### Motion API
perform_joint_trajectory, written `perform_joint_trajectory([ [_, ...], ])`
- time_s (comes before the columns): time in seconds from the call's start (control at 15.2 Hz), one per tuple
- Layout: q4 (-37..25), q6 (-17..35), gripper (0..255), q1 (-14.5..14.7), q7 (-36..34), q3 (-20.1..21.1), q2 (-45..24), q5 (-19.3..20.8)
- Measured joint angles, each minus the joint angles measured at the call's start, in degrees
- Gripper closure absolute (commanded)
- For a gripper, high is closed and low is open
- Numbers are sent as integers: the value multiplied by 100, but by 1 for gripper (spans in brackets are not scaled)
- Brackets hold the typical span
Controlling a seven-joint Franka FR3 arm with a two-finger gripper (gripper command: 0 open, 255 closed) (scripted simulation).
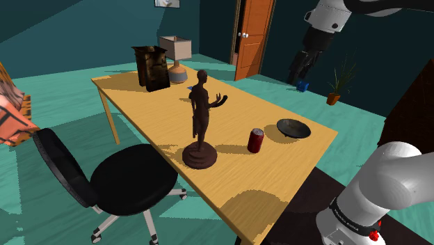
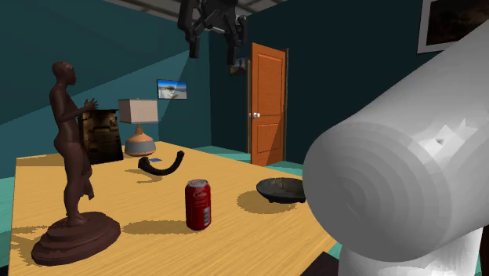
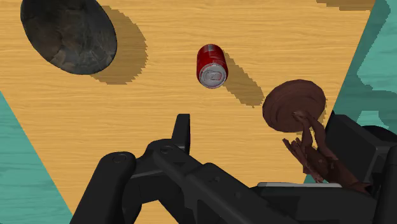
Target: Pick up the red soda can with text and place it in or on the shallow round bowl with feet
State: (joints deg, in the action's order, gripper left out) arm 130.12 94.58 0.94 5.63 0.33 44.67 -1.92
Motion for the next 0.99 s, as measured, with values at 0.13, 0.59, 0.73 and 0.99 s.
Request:
perform_joint_trajectory([
  [0.13,94,84,0,-2,-12,12,15,0],
  [0.59,1277,1452,0,-45,-123,113,-91,26],
  [0.73,1597,1899,0,-63,-154,141,-198,37],
  [0.99,2137,2902,0,-87,-266,236,-606,50],
])
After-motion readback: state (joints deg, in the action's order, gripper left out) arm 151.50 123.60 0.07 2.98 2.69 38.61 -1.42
